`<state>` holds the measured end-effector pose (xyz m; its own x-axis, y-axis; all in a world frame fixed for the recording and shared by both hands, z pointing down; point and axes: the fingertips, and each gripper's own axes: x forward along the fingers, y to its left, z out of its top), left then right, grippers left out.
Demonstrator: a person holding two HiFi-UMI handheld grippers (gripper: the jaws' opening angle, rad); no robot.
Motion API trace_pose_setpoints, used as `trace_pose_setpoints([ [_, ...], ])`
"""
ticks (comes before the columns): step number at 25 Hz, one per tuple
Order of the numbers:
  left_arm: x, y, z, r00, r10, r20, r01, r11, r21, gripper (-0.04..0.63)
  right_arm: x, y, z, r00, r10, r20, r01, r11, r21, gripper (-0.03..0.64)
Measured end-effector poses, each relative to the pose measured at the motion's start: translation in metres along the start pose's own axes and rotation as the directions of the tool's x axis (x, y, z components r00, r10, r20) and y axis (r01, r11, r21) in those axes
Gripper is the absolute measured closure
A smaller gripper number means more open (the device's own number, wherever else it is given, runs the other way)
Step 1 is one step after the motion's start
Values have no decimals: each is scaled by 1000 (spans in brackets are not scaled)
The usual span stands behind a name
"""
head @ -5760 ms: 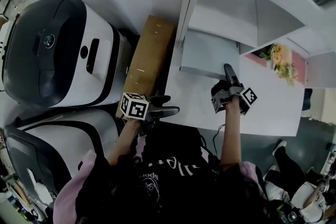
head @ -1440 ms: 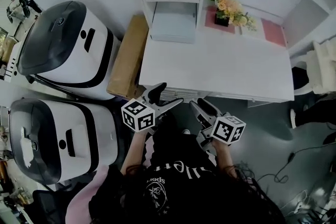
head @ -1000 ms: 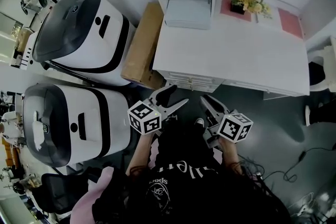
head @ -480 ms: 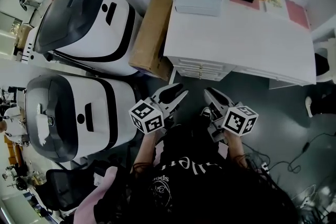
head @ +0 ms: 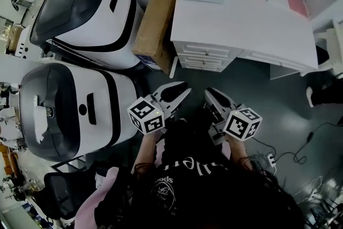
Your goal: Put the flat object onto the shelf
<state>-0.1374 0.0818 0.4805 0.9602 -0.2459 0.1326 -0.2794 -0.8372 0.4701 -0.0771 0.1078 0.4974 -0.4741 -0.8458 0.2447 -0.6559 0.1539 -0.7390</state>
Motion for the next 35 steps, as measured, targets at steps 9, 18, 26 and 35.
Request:
trace_pose_setpoints([
  [9, -57, -40, -31, 997, -56, -55, 58, 998, 35, 509, -21, 45, -53, 999, -12, 33, 14, 998, -67, 531],
  [18, -95, -51, -39, 997, -64, -43, 67, 996, 65, 509, -24, 77, -86, 1000, 9, 26, -7, 995, -98, 540],
  [26, -110, -52, -47, 998, -67, -17, 68, 997, 39, 509, -26, 86, -112, 1000, 2, -18, -4, 994, -114, 541],
  [35, -123, -50, -46, 998, -64, -12, 64, 996, 54, 508, -21, 93, -116, 1000, -2, -23, -1, 993, -121, 541],
])
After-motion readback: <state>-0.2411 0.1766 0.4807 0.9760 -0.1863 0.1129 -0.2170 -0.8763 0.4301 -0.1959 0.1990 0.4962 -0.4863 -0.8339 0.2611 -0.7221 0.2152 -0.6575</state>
